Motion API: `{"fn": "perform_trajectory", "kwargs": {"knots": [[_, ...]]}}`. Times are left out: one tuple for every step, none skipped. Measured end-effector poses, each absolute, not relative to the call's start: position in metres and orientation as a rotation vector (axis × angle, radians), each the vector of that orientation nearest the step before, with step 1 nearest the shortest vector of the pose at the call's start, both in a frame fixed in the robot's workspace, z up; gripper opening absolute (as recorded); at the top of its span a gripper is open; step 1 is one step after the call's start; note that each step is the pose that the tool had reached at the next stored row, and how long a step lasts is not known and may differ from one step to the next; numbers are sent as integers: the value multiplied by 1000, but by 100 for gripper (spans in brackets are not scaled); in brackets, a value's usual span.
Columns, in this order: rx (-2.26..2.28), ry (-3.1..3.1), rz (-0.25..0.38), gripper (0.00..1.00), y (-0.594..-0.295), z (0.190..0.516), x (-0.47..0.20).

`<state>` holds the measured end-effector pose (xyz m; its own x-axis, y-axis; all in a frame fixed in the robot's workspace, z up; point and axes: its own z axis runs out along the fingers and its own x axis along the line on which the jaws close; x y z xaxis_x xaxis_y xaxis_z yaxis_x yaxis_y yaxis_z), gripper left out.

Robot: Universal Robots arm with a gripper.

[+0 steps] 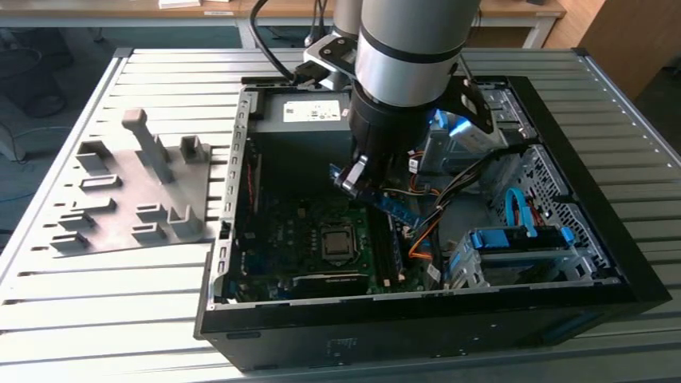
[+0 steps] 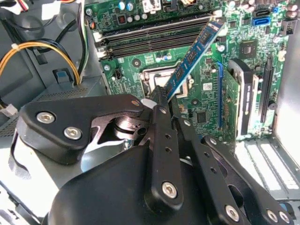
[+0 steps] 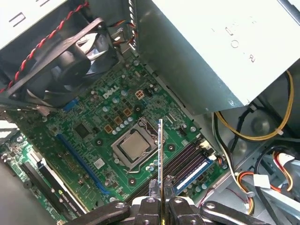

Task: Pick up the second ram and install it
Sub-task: 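Insert the second ram into the second slot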

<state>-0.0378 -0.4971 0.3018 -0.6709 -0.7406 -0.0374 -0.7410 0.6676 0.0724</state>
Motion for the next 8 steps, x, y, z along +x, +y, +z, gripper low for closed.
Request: {"fn": "perform_trajectory", "kwargs": {"knots": [[-1263, 2868, 128, 14, -497, 302, -38], [-1255, 2871, 128, 14, -497, 302, -38], [-1247, 2875, 128, 14, -497, 302, -38], [-1239, 2878, 128, 14, -497, 302, -38], [-1232, 2881, 128, 14, -497, 302, -38], [-1224, 2884, 128, 14, -497, 302, -38], [-1216, 2887, 128, 14, -497, 302, -38], [-1209, 2890, 127, 14, -497, 302, -38]]}}
